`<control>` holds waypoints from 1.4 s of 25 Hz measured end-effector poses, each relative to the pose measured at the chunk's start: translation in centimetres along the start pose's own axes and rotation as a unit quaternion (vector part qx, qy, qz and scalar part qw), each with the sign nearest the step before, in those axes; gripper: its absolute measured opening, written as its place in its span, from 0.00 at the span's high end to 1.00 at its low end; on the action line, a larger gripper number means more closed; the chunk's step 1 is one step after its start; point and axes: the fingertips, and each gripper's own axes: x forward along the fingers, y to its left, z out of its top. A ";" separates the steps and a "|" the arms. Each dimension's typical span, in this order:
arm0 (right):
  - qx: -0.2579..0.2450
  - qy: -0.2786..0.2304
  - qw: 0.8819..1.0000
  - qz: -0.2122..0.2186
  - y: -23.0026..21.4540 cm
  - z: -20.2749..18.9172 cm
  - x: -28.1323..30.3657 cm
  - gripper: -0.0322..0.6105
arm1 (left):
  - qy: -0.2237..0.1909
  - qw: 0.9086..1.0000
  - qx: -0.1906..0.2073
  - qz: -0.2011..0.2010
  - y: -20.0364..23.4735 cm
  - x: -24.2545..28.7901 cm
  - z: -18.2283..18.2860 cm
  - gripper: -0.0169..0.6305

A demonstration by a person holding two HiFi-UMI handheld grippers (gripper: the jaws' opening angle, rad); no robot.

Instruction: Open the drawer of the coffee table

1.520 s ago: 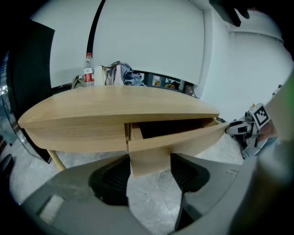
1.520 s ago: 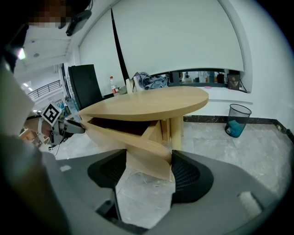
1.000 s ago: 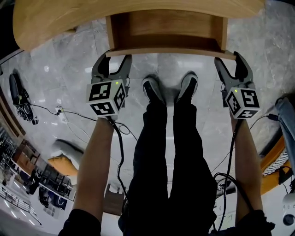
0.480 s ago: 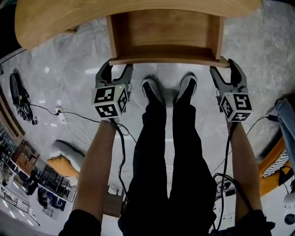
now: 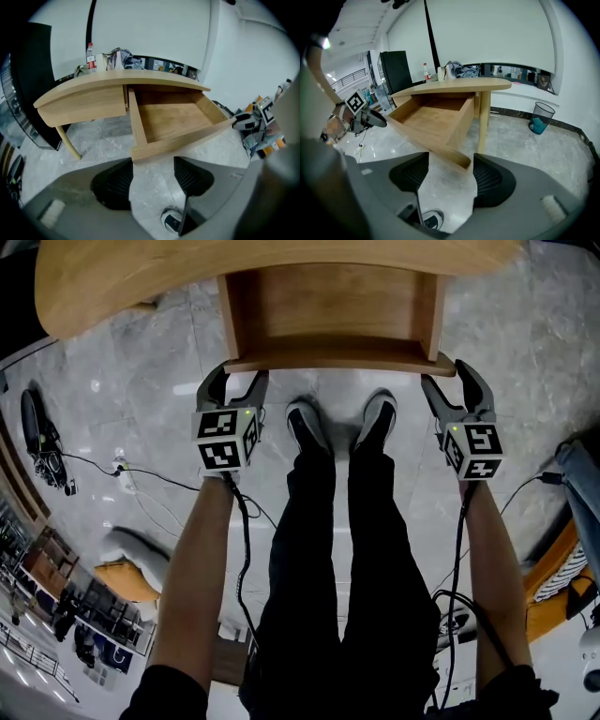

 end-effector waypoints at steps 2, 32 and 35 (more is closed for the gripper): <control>0.003 0.000 1.000 -0.004 -0.6 0.4 -1.5 0.48 | 0.020 1.000 0.020 0.001 0.1 -1.0 -0.4 0.54; 0.034 -0.266 0.963 0.021 1.9 42.3 -34.7 0.81 | -0.280 0.955 -0.040 -0.091 -12.6 -39.1 38.7 0.57; 0.014 -0.299 0.953 0.039 3.8 47.0 -37.4 0.88 | -0.312 0.945 -0.041 -0.085 -12.3 -42.9 42.1 0.59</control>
